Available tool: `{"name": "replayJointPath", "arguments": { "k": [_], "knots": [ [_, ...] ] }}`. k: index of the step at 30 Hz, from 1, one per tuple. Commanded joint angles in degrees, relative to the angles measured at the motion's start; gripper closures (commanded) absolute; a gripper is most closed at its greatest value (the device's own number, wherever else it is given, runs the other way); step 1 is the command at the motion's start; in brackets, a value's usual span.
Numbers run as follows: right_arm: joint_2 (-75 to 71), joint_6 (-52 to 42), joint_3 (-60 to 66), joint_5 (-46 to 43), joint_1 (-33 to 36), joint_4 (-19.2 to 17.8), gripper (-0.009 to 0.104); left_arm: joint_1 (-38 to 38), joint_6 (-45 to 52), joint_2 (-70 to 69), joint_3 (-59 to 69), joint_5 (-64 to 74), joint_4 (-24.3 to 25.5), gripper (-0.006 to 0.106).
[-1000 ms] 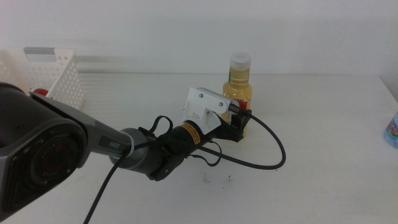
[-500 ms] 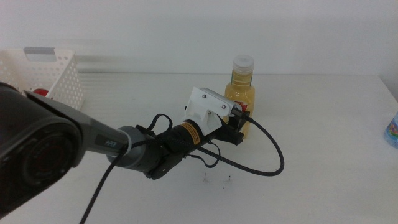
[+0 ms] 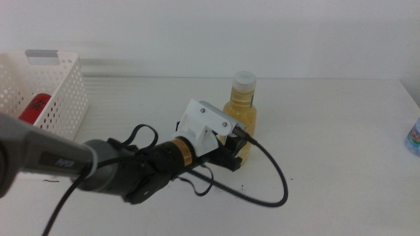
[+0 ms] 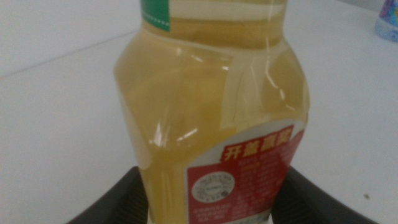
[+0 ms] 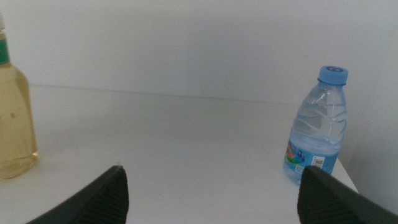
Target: Use arms to grab the bottles and put them into the dustbin to the left of the table.
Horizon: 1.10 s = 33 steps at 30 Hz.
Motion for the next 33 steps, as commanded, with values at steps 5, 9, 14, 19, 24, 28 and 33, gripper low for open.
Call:
{"name": "replayJointPath", "arguments": {
  "k": [5, 9, 14, 19, 24, 28, 33],
  "knots": [
    [-0.25, -0.32, 0.18, -0.75, -0.49, -0.29, 0.002, -0.12, -0.19, -3.13, 6.32, -8.36, -1.53, 0.082],
    [-0.25, -0.32, 0.18, -0.75, -0.49, -0.29, 0.002, -0.12, -0.25, -3.13, 8.53, -11.72, -2.43, 0.082],
    [-0.25, -0.32, 0.18, -0.75, -0.49, -0.29, 0.002, -0.12, 2.17, -3.13, 8.53, -11.10, -3.51, 0.081],
    [-0.25, -0.32, 0.18, -0.75, -0.49, -0.29, 0.002, -0.12, 3.55, -2.90, 8.53, -11.21, -5.00, 0.079],
    [-0.25, -0.32, 0.18, -0.75, -0.49, -0.29, 0.002, -0.12, 2.47, -2.90, 8.53, -12.08, -5.40, 0.057],
    [-0.25, -0.32, 0.18, -0.75, -0.49, -0.29, 0.002, -0.12, 0.98, -2.67, 8.53, -12.02, -7.49, 0.026],
    [-0.25, -0.32, 0.18, -0.75, -0.49, -0.29, 0.002, -0.12, 0.89, -2.40, 8.53, -12.02, -8.37, 0.007]
  ]
}}
